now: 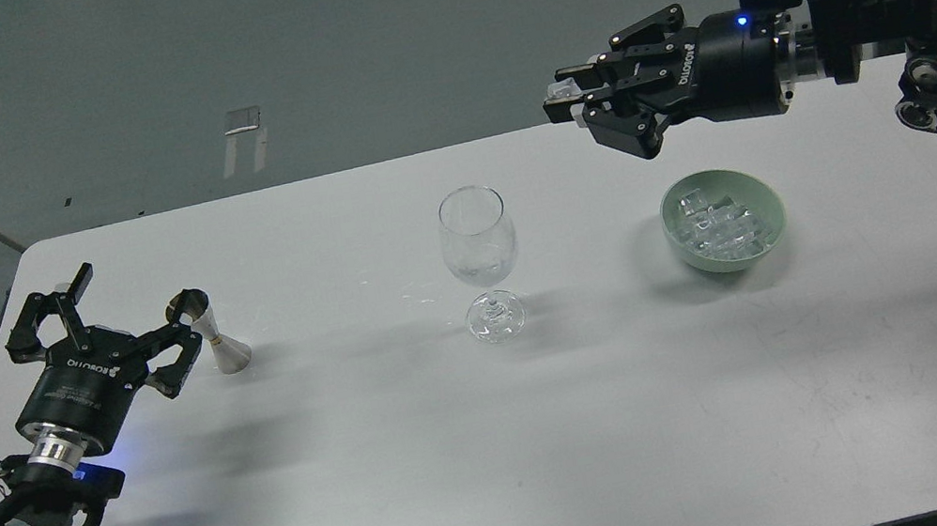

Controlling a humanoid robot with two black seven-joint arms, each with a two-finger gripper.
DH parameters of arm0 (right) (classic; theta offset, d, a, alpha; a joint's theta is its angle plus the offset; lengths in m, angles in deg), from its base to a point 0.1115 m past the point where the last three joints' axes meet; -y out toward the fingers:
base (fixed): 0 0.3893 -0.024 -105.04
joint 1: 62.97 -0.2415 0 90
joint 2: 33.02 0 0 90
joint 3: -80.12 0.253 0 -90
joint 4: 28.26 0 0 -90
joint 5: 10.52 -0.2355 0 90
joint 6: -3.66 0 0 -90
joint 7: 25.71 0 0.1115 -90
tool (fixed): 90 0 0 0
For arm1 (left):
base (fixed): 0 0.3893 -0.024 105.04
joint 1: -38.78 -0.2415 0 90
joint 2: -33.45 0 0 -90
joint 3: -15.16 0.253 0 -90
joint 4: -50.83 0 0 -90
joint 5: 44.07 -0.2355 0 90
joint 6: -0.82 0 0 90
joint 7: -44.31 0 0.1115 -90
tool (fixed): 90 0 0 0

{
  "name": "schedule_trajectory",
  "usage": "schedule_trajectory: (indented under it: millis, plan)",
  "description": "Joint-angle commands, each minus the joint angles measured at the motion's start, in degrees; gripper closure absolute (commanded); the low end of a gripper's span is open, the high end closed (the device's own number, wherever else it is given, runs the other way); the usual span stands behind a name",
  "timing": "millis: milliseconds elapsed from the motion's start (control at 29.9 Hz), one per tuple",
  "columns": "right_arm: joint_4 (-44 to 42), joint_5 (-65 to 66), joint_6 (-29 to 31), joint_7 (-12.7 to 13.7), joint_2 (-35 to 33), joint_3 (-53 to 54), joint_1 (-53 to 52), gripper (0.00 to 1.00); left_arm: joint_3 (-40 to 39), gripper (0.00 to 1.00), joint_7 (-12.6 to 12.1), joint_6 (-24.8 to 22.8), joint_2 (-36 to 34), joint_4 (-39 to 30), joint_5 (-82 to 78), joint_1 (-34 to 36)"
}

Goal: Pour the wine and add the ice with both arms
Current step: 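Carry the ice cube with the right gripper over the wine glass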

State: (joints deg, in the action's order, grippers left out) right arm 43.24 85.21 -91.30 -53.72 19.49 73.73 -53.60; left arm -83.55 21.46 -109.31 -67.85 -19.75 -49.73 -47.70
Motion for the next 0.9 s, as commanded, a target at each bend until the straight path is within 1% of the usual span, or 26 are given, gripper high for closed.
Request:
schedule_trajectory:
  millis: [0,134,268,368,502,569,636,870]
  plan:
    - [-1.3,-1.3,1.5,0.0,3.6,-2.8,-3.7,0.99,0.0,0.02,-0.1,-0.2,-0.2,0.1,0.0,0.0]
    - [-1.4,-4.1,2.6,0.0,5.3,-5.3,-6.4,0.99,-0.1,0.02,-0.1,-0.2,-0.1,0.1,0.0,-0.1]
    - [-1.5,-6.9,5.0,0.0,7.9,-7.9,-10.1,0.99,-0.1,0.02,-0.2,-0.3,-0.2,0.1,0.0,0.0]
    - [-1.6,-10.9,8.4,0.0,9.8,-10.8,-13.2,0.99,-0.1,0.02,-0.3,-0.3,-0.2,0.0,0.0,0.1]
    - [-1.6,-13.9,10.4,0.0,11.7,-13.8,-16.6,0.99,-0.1,0.02,-0.3,-0.3,-0.1,0.0,0.0,0.0]
    - [-2.0,-15.0,13.0,0.0,12.2,-15.9,-18.8,0.99,-0.1,0.02,-0.3,-0.3,-0.1,0.0,0.0,0.0]
    - [-2.1,-15.4,15.1,0.0,12.3,-17.3,-19.4,0.99,0.0,0.02,-0.3,-0.3,-0.1,0.0,0.0,0.0]
    - [-3.3,-15.3,16.6,0.0,13.2,-20.0,-19.4,0.99,-0.1,0.02,-0.4,-0.4,-0.1,0.0,0.0,0.0]
